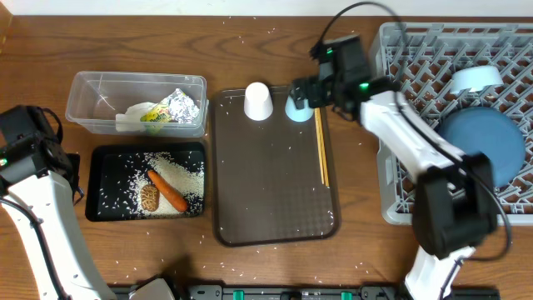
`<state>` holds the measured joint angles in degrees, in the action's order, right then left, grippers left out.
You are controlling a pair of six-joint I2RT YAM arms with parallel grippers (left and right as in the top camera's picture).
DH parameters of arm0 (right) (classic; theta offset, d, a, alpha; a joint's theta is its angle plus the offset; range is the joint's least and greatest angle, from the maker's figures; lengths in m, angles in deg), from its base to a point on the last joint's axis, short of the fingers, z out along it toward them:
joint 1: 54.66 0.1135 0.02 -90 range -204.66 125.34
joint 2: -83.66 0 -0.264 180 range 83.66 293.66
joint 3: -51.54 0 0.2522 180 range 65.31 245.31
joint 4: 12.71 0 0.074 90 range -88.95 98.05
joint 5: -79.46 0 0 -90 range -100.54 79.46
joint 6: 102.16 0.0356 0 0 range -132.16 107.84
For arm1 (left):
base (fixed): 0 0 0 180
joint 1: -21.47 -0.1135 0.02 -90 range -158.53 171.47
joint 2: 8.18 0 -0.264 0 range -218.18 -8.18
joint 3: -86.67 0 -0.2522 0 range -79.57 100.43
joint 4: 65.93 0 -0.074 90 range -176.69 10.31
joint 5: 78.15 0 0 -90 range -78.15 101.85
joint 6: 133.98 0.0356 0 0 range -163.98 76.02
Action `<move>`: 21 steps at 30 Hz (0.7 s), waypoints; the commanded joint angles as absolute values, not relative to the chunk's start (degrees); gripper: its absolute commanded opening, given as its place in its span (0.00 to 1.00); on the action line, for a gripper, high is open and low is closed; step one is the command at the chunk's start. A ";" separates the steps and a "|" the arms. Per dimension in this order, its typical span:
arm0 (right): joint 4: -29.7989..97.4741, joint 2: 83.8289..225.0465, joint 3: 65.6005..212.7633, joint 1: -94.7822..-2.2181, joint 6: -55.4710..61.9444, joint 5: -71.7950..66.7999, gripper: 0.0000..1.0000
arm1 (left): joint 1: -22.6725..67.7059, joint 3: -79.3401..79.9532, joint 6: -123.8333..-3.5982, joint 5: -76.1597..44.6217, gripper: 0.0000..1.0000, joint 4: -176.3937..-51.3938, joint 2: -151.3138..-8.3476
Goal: Sort waste into correct bins and load items into the dishwasher rack
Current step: 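Release the plate and move the right gripper to the light-blue cup, then grasp the light-blue cup and place it upside down in the rack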
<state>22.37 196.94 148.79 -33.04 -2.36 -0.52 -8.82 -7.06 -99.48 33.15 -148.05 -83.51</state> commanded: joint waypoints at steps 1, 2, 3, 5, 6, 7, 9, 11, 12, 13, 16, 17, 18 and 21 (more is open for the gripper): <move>19.75 199.19 148.85 -31.29 -3.08 -2.33 0.99 | -9.10 -7.15 -99.81 33.45 0.98 -148.20 -83.40; 19.14 200.00 148.85 -30.96 -3.04 -3.47 0.99 | -9.10 -7.15 -99.81 33.45 0.98 -148.22 -83.40; 19.01 200.54 148.85 -30.70 -3.04 -5.24 0.99 | -9.12 -7.15 -99.81 33.45 0.98 -148.22 -83.40; 19.29 201.24 148.85 -30.37 -3.01 -9.00 0.99 | -9.10 -7.15 -99.81 33.45 0.98 -148.22 -83.40; 19.42 201.59 148.85 -30.30 -3.01 -10.22 0.99 | -9.10 -7.15 -99.81 33.45 0.98 -148.22 -83.40; 19.60 201.70 148.85 -30.24 -3.04 -11.38 0.99 | -9.10 -7.15 -99.81 33.45 0.98 -148.22 -83.40; 19.86 201.90 148.85 -30.22 -3.04 -12.26 0.99 | -9.10 -7.15 -99.81 33.45 0.98 -148.22 -83.40; 19.97 201.92 148.85 -30.22 -3.04 -12.23 0.99 | -9.10 -7.15 -99.81 33.45 0.98 -148.20 -83.40; 20.08 201.92 148.85 -30.22 -3.04 -12.23 0.99 | -9.10 -7.15 -99.81 33.45 0.98 -148.22 -83.40; 20.10 201.92 148.85 -30.22 -3.04 -12.23 0.98 | -9.10 -7.15 -99.81 33.45 0.98 -148.22 -83.40; 20.14 201.92 148.79 -30.17 -3.01 -12.06 0.92 | -9.10 -7.15 -99.81 33.45 0.98 -148.22 -83.40; 20.14 201.92 148.74 -30.15 -2.99 -11.60 0.91 | -9.10 -7.15 -99.81 33.45 0.98 -148.22 -83.40; 20.14 201.92 148.74 -30.09 -3.01 -11.03 0.90 | -9.10 -7.15 -99.81 33.45 0.98 -148.20 -83.40; 20.12 201.92 148.74 -29.67 -2.99 -10.51 0.83 | -9.10 -7.15 -99.81 33.45 0.98 -148.22 -83.40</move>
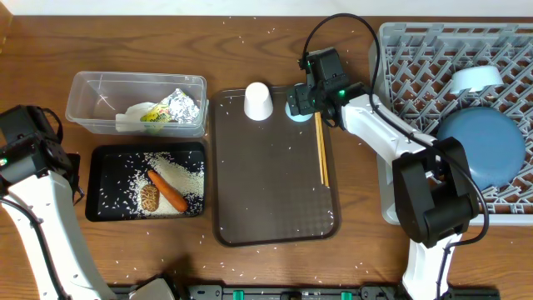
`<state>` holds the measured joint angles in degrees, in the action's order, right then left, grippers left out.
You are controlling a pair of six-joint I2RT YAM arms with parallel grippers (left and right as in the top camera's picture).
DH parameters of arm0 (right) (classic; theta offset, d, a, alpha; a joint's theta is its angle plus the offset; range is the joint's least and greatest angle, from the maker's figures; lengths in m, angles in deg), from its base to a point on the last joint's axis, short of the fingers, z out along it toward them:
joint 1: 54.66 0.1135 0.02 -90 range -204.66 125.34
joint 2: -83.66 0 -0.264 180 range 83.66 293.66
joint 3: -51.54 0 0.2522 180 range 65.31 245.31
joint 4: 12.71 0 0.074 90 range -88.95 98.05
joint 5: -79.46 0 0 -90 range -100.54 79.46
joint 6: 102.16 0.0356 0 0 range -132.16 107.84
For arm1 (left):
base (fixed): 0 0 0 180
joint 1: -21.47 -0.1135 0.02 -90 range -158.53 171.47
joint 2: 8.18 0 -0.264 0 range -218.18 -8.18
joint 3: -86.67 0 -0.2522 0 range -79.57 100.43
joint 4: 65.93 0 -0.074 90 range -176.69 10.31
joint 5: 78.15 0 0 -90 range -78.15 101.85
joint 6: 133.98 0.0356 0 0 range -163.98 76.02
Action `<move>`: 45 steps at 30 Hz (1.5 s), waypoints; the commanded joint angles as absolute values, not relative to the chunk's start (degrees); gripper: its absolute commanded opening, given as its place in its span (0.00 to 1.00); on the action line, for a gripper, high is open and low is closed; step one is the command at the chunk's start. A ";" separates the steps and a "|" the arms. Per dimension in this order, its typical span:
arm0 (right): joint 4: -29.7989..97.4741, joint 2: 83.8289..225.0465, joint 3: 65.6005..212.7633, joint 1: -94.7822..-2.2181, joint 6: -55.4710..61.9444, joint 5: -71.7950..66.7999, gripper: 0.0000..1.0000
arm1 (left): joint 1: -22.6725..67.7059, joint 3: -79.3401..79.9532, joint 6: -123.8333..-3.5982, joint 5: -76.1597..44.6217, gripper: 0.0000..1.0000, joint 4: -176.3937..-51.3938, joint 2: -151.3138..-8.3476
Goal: Sort waste into correct bins and load items into the dishwasher rack
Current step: 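Grasp the light-blue cup and place it upside down in the rack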
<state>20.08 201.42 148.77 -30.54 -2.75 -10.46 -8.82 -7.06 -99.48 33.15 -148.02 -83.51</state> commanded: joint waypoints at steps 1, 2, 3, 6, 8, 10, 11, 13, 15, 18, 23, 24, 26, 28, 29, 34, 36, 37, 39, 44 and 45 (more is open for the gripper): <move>20.12 201.92 148.74 -29.47 -2.99 -10.51 0.79 | -9.12 -7.15 -99.81 33.45 0.98 -148.22 -83.40; 20.12 201.92 148.74 -29.28 -2.99 -10.51 0.71 | -9.10 -7.15 -99.81 33.45 0.98 -148.22 -83.40; 20.12 201.92 148.74 -29.01 -2.64 -10.51 0.63 | -9.10 -7.15 -99.81 33.45 0.98 -148.22 -83.40; 20.08 201.92 148.74 -28.51 -2.34 -10.51 0.63 | -9.10 -7.15 -99.81 33.45 0.98 -148.22 -83.40; 20.10 201.92 148.74 -28.34 -2.34 -10.55 0.64 | -9.10 -7.15 -99.81 33.45 0.98 -148.22 -83.40; 20.08 201.92 148.77 -28.34 -2.36 -10.64 0.65 | -9.10 -7.15 -99.81 33.45 0.98 -148.22 -83.40; 20.06 201.86 148.79 -28.34 -2.36 -10.75 0.64 | -9.10 -7.15 -99.81 33.45 0.98 -148.20 -83.40; 20.03 201.24 148.85 -28.47 -2.31 -10.73 0.63 | -9.10 -7.15 -99.81 33.45 0.98 -148.22 -83.40; 20.10 200.13 148.96 -28.62 -2.34 -10.75 0.60 | -9.10 -7.15 -99.81 33.45 0.98 -148.22 -83.40; 20.34 196.92 148.98 -29.41 -2.34 -10.75 0.59 | -9.10 -7.15 -99.81 33.45 0.98 -148.22 -83.40; 21.70 189.07 148.98 -32.86 -2.36 -10.75 0.55 | -9.10 -7.15 -99.81 33.45 0.98 -148.22 -83.40; 22.18 187.47 148.98 -33.82 -2.36 -10.75 0.54 | -9.10 -7.15 -99.81 33.45 0.98 -148.20 -83.40; 23.34 184.46 148.98 -35.90 -2.42 -10.75 0.53 | -9.10 -7.15 -99.81 33.45 0.98 -148.20 -83.40; 24.87 181.22 148.98 -38.61 -2.80 -10.77 0.53 | -9.10 -7.15 -99.81 33.45 0.98 -148.20 -83.40; 25.54 179.67 148.98 -40.27 -3.04 -10.75 0.53 | -9.10 -7.15 -99.81 33.45 0.98 -148.22 -83.40; 27.73 173.81 148.98 -50.74 -4.70 -10.73 0.55 | -9.10 -7.15 -99.81 33.45 0.98 -148.22 -83.40; 27.88 172.79 148.98 -55.55 -5.40 -10.73 0.56 | -9.12 -7.15 -99.81 33.45 0.98 -148.22 -83.40; 27.88 172.55 148.98 -58.02 -5.55 -10.73 0.56 | -9.10 -7.15 -99.81 33.45 0.98 -148.20 -83.40; 27.79 172.50 148.96 -63.33 -5.53 -10.68 0.58 | -9.10 -7.15 -99.81 33.45 0.98 -148.22 -83.40; 26.02 174.23 148.96 -76.16 -5.59 -8.78 0.59 | -9.10 -7.15 -99.81 33.45 0.98 -148.20 -83.40; 25.48 174.73 148.96 -78.30 -5.59 -7.64 0.60 | -9.10 -7.15 -99.81 33.45 0.98 -148.22 -83.40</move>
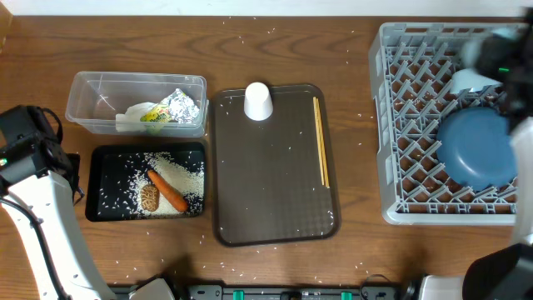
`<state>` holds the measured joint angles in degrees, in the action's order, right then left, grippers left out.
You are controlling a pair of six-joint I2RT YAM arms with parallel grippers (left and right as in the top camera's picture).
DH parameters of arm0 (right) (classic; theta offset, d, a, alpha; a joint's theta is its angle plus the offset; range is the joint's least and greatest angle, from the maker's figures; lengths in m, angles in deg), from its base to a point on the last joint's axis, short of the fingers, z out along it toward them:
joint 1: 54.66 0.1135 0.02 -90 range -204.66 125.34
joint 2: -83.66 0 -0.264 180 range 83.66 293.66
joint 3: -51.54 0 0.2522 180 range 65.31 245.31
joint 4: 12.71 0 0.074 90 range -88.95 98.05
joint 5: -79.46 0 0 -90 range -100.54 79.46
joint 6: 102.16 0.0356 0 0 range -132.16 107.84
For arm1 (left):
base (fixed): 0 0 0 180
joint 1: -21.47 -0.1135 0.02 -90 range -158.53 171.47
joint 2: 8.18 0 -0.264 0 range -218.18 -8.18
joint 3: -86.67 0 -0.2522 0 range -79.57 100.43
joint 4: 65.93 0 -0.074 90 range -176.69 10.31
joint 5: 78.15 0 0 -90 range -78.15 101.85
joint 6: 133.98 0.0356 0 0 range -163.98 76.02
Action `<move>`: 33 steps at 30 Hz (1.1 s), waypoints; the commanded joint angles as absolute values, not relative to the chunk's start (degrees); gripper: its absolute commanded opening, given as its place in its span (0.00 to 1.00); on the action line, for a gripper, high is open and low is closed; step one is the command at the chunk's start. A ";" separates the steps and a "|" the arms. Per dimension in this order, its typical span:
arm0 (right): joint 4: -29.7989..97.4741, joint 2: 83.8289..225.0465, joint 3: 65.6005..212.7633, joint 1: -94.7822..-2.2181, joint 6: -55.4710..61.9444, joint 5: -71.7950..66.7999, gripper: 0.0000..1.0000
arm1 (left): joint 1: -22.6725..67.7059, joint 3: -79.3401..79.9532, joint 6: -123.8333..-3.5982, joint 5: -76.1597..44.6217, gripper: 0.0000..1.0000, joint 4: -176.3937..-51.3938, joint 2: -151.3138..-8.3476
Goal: Sort waste into correct bins and load items into the dishwasher rack
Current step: 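Grasp the light-blue cup and place it upside down in the rack, then move the right gripper to the white cup and grasp it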
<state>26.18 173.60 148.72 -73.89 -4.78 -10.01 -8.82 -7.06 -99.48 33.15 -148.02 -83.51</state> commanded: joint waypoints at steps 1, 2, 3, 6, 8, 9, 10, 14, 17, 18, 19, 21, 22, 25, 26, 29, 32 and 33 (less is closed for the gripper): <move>24.71 175.32 148.96 -80.25 -5.62 -6.42 0.59 | -9.10 -7.15 -99.81 33.45 0.98 -148.22 -83.40; 23.90 175.96 148.96 -82.00 -5.62 -5.79 0.60 | -9.10 -7.15 -99.81 33.45 0.98 -148.22 -83.40; 23.16 176.63 148.96 -83.48 -5.66 -5.79 0.60 | -9.10 -7.15 -99.81 33.45 0.98 -148.20 -83.40; 22.07 179.28 148.96 -87.13 -7.45 -5.79 0.62 | -9.10 -7.15 -99.81 33.45 0.98 -148.20 -83.40; 22.26 181.18 148.96 -88.51 -8.02 -5.79 0.62 | -9.10 -7.15 -99.81 33.45 0.98 -148.22 -83.40; 22.29 182.40 148.96 -89.08 -8.00 -5.79 0.62 | -9.10 -7.15 -99.81 33.45 0.98 -148.22 -83.40; 22.22 183.58 148.96 -89.38 -8.00 -5.79 0.62 | -9.10 -7.15 -99.81 33.45 0.98 -148.22 -83.40; 21.41 187.98 148.96 -89.60 -9.77 -5.79 0.64 | -9.10 -7.15 -99.81 33.45 0.98 -148.22 -83.40; 21.13 189.03 148.96 -89.49 -10.10 -5.79 0.64 | -9.10 -7.15 -99.81 33.45 0.98 -148.22 -83.40; 20.89 189.03 148.96 -89.38 -10.07 -5.70 0.64 | -9.10 -7.15 -99.81 33.45 0.98 -148.22 -83.40; 20.49 188.98 148.98 -89.27 -10.07 -5.55 0.64 | -9.10 -7.15 -99.81 33.45 0.98 -148.22 -83.40; 20.32 188.46 149.01 -89.12 -10.05 -5.59 0.65 | -9.10 -7.15 -99.81 33.45 0.98 -148.22 -83.40; 20.38 188.09 149.01 -89.10 -9.70 -5.59 0.65 | -9.10 -7.15 -99.81 33.45 0.98 -148.22 -83.40; 20.82 187.10 149.01 -89.10 -8.94 -5.59 0.64 | -9.10 -7.15 -99.81 33.45 0.98 -148.22 -83.40; 21.04 186.78 149.01 -89.08 -8.96 -5.63 0.64 | -9.10 -7.15 -99.81 33.45 0.98 -148.22 -83.40; 21.72 186.05 149.01 -89.10 -8.30 -5.61 0.64 | -9.10 -7.15 -99.81 33.45 0.98 -148.22 -83.40; 23.03 185.88 149.01 -89.08 -5.48 -4.21 0.65 | -9.10 -7.15 -99.81 33.45 0.98 -148.22 -83.40; 23.23 185.88 149.01 -89.03 -5.35 -1.77 0.65 | -9.10 -7.15 -99.81 33.45 0.98 -148.22 -83.40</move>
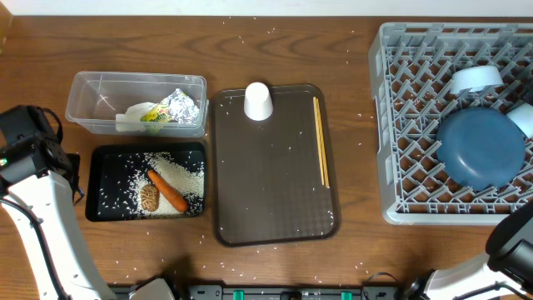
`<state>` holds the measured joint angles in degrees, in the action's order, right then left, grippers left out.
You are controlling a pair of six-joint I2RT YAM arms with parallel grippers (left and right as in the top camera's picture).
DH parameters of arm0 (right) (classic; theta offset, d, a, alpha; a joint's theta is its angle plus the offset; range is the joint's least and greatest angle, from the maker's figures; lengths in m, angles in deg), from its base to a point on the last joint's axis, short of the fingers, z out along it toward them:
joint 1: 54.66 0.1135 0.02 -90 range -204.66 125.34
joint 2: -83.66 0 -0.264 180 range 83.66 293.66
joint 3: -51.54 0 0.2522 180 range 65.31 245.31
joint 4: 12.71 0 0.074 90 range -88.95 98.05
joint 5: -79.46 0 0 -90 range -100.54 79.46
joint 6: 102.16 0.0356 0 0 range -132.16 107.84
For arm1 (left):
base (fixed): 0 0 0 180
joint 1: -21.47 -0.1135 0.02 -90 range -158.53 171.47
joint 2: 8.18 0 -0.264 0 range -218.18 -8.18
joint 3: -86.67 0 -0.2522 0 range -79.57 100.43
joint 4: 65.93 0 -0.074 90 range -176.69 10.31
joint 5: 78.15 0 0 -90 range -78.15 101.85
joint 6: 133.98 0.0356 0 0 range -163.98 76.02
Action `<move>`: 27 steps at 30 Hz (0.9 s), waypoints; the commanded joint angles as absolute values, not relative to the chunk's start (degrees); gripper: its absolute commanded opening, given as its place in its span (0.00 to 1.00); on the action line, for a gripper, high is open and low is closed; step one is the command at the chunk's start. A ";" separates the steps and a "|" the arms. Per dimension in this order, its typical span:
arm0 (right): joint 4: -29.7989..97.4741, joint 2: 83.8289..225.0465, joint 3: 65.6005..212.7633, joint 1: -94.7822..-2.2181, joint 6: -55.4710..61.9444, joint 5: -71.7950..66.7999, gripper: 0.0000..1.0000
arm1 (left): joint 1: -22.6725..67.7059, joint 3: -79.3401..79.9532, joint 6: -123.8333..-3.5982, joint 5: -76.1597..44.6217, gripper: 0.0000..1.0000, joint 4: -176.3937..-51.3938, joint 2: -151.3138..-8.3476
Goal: Sort waste into correct bins and load items into the dishwasher rack
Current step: 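Move the right gripper to the white cup and grasp it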
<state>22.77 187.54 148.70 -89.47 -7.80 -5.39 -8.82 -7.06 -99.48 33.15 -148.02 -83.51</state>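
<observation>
The grey dishwasher rack (400,125) on the right holds a blue plate (479,148), a white bowl (475,79) and a pale cup (523,118) at its right edge. A white cup (258,101) stands upside down on the brown tray (275,208), with a pair of chopsticks (321,142) lying along the tray's right side. My left arm (33,150) rests at the far left beside the bins; its fingers cannot be made out. Of my right arm only a dark part (516,242) shows at the lower right, and its gripper is out of view.
A clear bin (92,87) at the back left holds crumpled foil (183,107) and a wrapper (150,117). In front of it a black bin (108,208) holds rice, a carrot (166,190) and a biscuit (149,197). Rice grains are scattered on the wooden table.
My right arm, blurred over the rack's far right corner, has left the view except for a part at the lower right. A pale cup now shows at the rack's right edge.
My right gripper was at the light blue cup on the tray's far right corner, then closer around it. Later the cup was gone from the tray and the arm was over the rack. Now a pale cup sits in the rack and the arm has withdrawn. The left arm stayed still.
</observation>
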 commanded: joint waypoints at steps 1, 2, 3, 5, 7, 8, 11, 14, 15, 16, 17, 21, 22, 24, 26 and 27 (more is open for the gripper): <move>23.31 185.88 149.01 -88.84 -5.35 2.43 0.65 | -9.10 -7.15 -99.81 33.45 0.98 -148.22 -83.40; 23.09 185.88 149.01 -88.53 -5.35 6.61 0.66 | -9.10 -7.15 -99.81 33.45 0.98 -148.20 -83.40; 22.50 185.88 149.01 -87.88 -5.33 11.79 0.67 | -9.10 -7.15 -99.81 33.45 0.98 -148.22 -83.40; 21.15 185.88 149.01 -86.17 -4.46 19.35 0.68 | -9.10 -7.15 -99.81 33.45 0.98 -148.22 -83.40; 19.97 185.88 149.01 -83.29 -2.53 24.20 0.68 | -9.10 -7.15 -99.81 33.45 0.98 -148.22 -83.40; 19.71 185.88 149.01 -81.23 -2.27 25.99 0.68 | -9.10 -7.15 -99.81 33.45 0.98 -148.22 -83.40; 19.73 185.88 149.01 -73.95 -2.31 27.20 0.68 | -9.10 -7.15 -99.81 33.45 0.98 -148.20 -83.40; 19.62 185.90 149.01 -64.73 -2.36 25.12 0.70 | -9.10 -7.15 -99.81 33.45 0.98 -148.22 -83.40; 19.42 185.90 149.01 -61.63 -2.36 23.22 0.71 | -9.10 -7.15 -99.81 33.45 0.98 -148.22 -83.40; 19.03 185.92 149.01 -57.38 -2.38 19.63 0.72 | -9.10 -7.15 -99.81 33.45 0.98 -148.22 -83.40; 18.53 186.01 149.01 -53.67 -2.62 15.63 0.73 | -9.10 -7.15 -99.81 33.45 0.98 -148.22 -83.40; 16.04 187.32 149.01 -40.18 -6.18 0.07 0.86 | -9.10 -7.15 -99.81 33.45 0.98 -148.22 -83.40; 15.34 187.96 149.01 -37.36 -7.21 -2.49 0.90 | -9.12 -7.15 -99.81 33.45 0.98 -148.22 -83.40; 13.76 189.68 149.01 -32.10 -8.13 -6.84 0.95 | -9.10 -7.15 -99.81 33.45 0.98 -148.22 -83.40; 12.04 191.74 149.01 -28.38 -8.15 -10.53 0.98 | -9.10 -7.12 -99.81 33.45 0.98 -148.22 -83.40; 10.94 192.94 149.01 -26.74 -8.15 -12.69 0.99 | -9.10 -7.15 -99.81 33.45 0.98 -148.22 -83.40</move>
<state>11.66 189.66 148.81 -29.15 -6.62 -1.85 -8.82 -7.06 -99.48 33.12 -148.05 -83.51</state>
